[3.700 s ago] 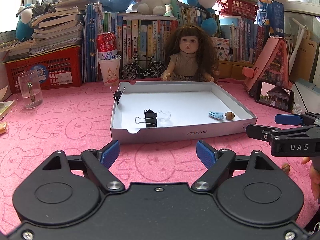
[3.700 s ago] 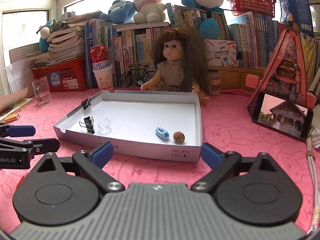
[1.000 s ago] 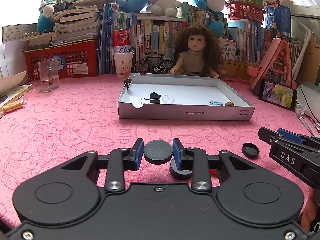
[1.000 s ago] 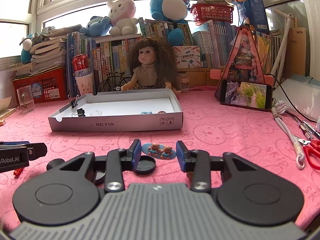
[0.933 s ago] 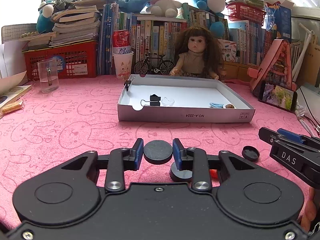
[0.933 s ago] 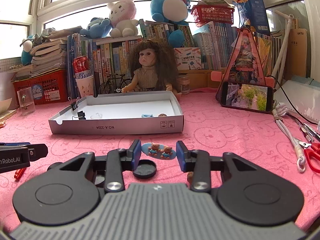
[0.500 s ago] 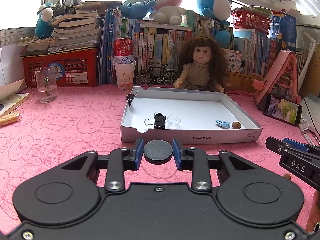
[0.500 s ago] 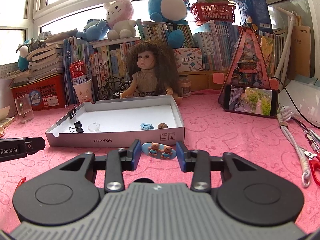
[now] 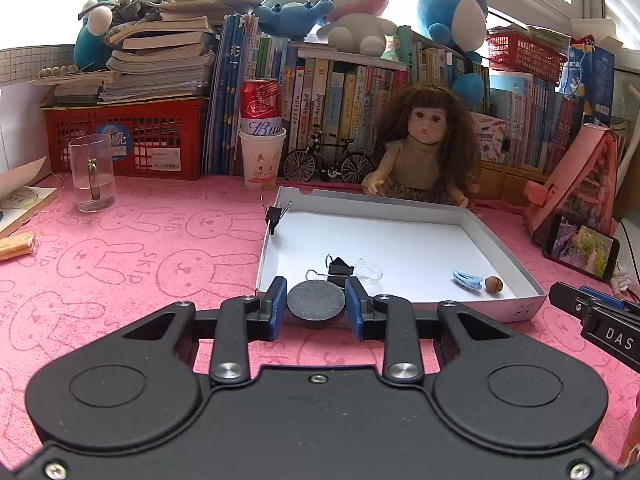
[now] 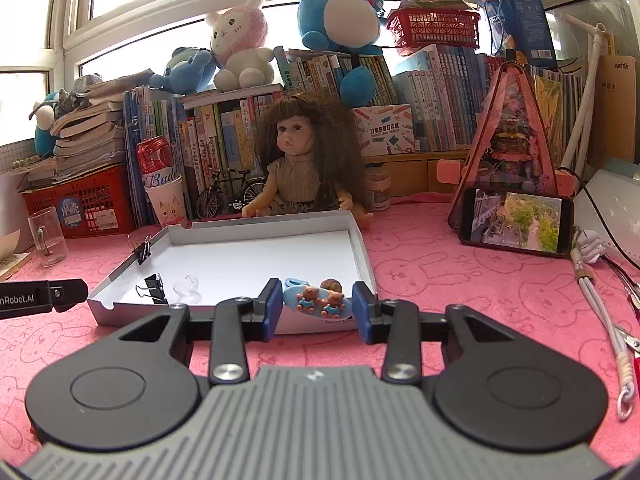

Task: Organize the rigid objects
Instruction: 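Carry the black lid and blue figurine clip into the white tray and open both tools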

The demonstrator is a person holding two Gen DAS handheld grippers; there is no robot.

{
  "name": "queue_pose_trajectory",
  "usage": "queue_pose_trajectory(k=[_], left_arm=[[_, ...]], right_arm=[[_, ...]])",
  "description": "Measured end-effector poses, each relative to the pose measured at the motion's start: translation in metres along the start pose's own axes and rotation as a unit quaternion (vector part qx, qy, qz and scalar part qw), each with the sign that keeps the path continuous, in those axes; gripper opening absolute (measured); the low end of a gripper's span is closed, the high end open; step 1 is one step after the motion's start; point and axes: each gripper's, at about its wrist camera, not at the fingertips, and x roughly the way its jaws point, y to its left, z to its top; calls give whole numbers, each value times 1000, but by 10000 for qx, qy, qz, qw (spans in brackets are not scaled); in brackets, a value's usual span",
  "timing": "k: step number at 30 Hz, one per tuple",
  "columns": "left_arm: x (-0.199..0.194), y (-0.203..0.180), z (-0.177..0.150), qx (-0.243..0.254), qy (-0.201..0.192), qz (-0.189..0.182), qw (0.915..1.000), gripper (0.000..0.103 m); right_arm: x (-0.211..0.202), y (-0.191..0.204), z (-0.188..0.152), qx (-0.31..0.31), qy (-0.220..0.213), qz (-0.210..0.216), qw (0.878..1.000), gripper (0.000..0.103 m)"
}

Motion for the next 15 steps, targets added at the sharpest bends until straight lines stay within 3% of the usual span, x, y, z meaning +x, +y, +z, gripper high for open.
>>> queue_pose_trajectory(k=[15], left_arm=[[32,7,21,-166,-77,-114,9998,29]], right_arm=[[34,-3,15,62,168,103,9998,43]])
